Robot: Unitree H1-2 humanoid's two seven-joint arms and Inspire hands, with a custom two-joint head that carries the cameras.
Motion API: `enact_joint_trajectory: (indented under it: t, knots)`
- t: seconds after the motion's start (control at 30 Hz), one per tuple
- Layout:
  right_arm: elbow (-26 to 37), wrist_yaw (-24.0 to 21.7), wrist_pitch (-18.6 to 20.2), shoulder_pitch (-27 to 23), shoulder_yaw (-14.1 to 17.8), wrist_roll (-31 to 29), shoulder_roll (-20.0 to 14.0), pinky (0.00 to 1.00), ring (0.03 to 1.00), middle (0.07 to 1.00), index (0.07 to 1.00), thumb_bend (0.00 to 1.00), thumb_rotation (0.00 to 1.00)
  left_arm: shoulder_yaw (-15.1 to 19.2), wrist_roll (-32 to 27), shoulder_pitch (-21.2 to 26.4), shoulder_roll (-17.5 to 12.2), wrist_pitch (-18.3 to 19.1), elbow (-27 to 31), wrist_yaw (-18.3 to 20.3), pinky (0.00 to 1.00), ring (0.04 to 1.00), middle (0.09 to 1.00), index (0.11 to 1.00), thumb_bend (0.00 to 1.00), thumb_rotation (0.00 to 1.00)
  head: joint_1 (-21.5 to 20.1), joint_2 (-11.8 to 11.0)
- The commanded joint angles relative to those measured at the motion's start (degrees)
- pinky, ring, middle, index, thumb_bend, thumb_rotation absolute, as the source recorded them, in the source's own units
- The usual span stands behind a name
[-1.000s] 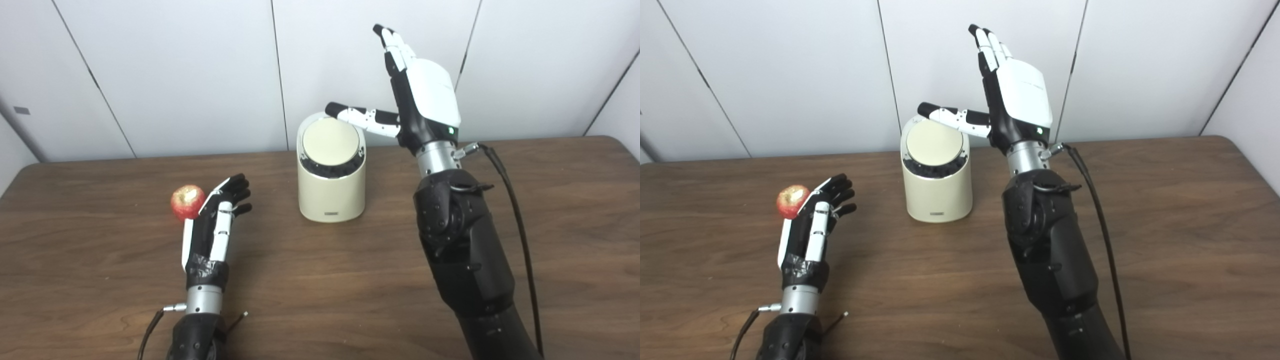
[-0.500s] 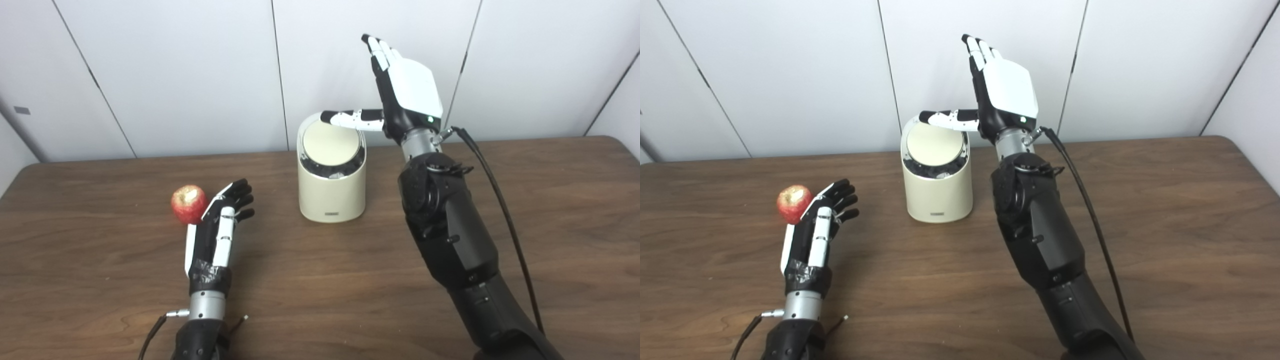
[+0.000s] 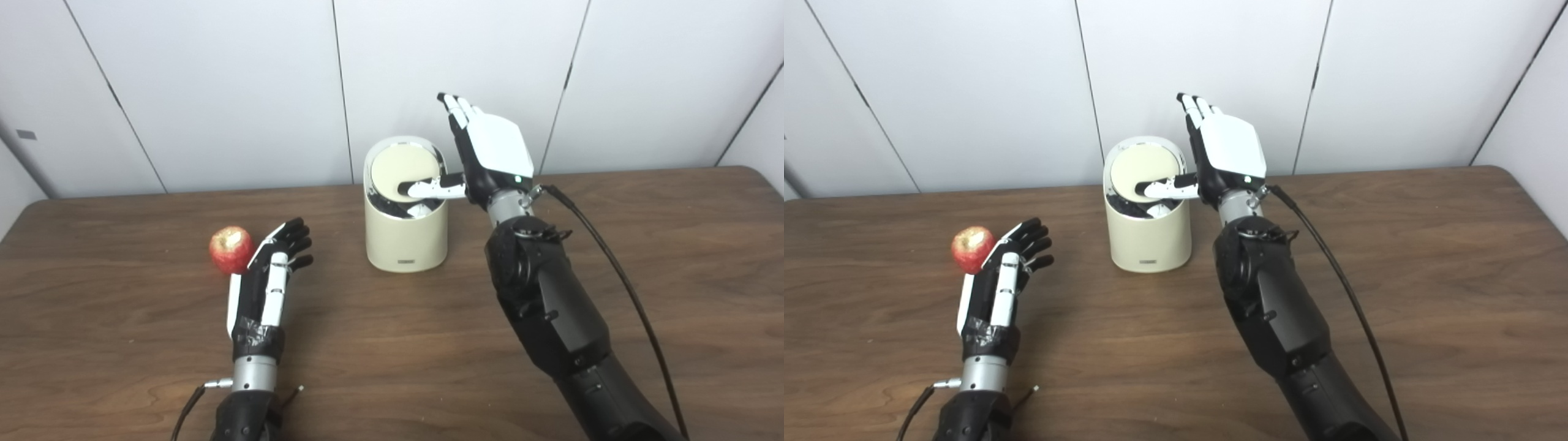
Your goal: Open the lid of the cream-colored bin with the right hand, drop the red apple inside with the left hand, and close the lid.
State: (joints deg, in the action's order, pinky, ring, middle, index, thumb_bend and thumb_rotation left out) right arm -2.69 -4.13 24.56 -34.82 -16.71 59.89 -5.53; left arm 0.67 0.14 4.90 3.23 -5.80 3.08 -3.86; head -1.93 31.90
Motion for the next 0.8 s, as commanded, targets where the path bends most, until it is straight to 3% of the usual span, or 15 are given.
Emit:
enact_joint_trajectory:
  t: [0.0,0.3,0.67,0.77]
  knots:
    - [1.7,0.4,0.0,-2.1,-0.1,0.6,-0.8,0.87,0.931,0.95,0.953,0.93,0.51,-0.2,0.4,1.4,0.1,-1.5,2.5,0.1,0.75,0.8,0.806,0.803,0.18,0.77,0.0,0.0]
    - [2.6,-3.6,1.4,-1.6,-0.9,0.5,-1.9,0.9,0.961,0.983,0.967,0.99,0.51,-0.3,0.4,1.5,0.6,-1.1,2.8,-0.2,0.75,0.8,0.807,0.802,0.18,0.76,0.6,0.0]
    - [0.5,-3.0,2.3,-2.2,-0.8,1.2,-1.5,0.88,0.949,0.989,0.956,0.89,0.55,-0.5,0.6,1.5,0.6,-1.1,2.8,-0.1,0.75,0.801,0.809,0.804,0.18,0.75,0.0,0.0]
    - [-0.5,-4.9,2.3,-3.1,-0.4,3.5,-1.2,0.87,0.941,0.98,0.953,0.88,0.57,-0.5,0.7,1.5,0.4,-1.1,2.6,0.0,0.74,0.802,0.811,0.806,0.18,0.77,-0.2,0.0]
